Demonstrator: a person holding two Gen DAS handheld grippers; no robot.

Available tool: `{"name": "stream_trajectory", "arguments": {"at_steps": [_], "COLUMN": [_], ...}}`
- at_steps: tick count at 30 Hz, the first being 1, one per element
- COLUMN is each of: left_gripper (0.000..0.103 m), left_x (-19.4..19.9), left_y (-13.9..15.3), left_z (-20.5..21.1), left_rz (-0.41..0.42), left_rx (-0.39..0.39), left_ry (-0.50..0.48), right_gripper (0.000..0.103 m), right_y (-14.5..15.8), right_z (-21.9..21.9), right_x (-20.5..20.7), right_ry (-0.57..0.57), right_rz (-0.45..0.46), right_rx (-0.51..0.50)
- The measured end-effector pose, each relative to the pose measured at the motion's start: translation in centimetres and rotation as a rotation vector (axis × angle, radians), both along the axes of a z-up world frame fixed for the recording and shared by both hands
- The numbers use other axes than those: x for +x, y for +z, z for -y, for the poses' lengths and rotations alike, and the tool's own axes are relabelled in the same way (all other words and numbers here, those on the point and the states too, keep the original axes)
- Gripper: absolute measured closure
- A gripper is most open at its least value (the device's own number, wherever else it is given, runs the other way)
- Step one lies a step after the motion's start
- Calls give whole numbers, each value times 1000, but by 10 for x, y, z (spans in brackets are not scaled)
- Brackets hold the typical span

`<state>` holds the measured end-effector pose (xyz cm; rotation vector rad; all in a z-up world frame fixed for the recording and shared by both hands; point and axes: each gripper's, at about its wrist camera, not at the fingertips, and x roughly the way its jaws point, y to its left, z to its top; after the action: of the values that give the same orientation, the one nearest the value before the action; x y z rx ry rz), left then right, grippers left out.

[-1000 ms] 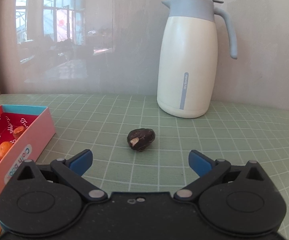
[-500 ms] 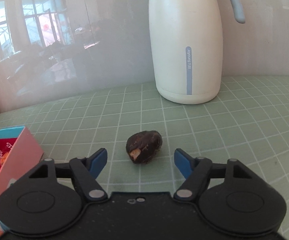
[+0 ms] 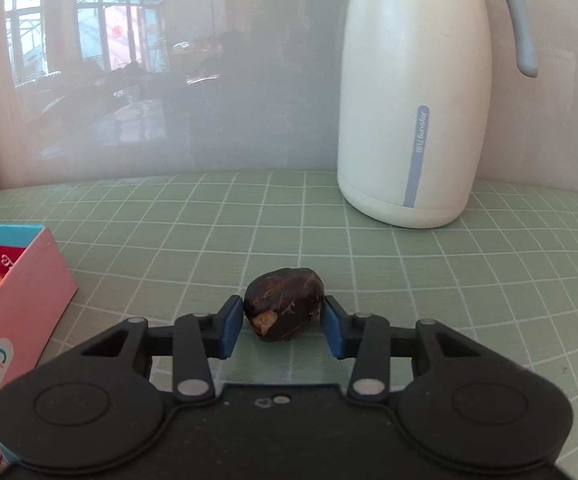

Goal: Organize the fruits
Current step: 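Carry the dark brown fruit over the box and open the right tool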

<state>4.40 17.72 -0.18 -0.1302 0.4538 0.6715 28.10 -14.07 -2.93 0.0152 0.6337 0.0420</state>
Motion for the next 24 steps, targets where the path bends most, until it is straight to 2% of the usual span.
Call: {"name": "stream_trajectory", "arguments": {"at_steps": [9, 24], "left_gripper": [5, 5], "left_x": [0, -4], "left_y": [0, 1], "left_z": [-2, -3], "left_rz": [-3, -1], "left_rx": [-7, 6], "left_ry": [11, 31], "right_gripper": [62, 62], "right_y": [16, 59], "right_z": [-19, -71], "right_x": [-18, -78], "right_ry": [78, 301], "right_rz": [47, 167], "right_rx": [-12, -21]}}
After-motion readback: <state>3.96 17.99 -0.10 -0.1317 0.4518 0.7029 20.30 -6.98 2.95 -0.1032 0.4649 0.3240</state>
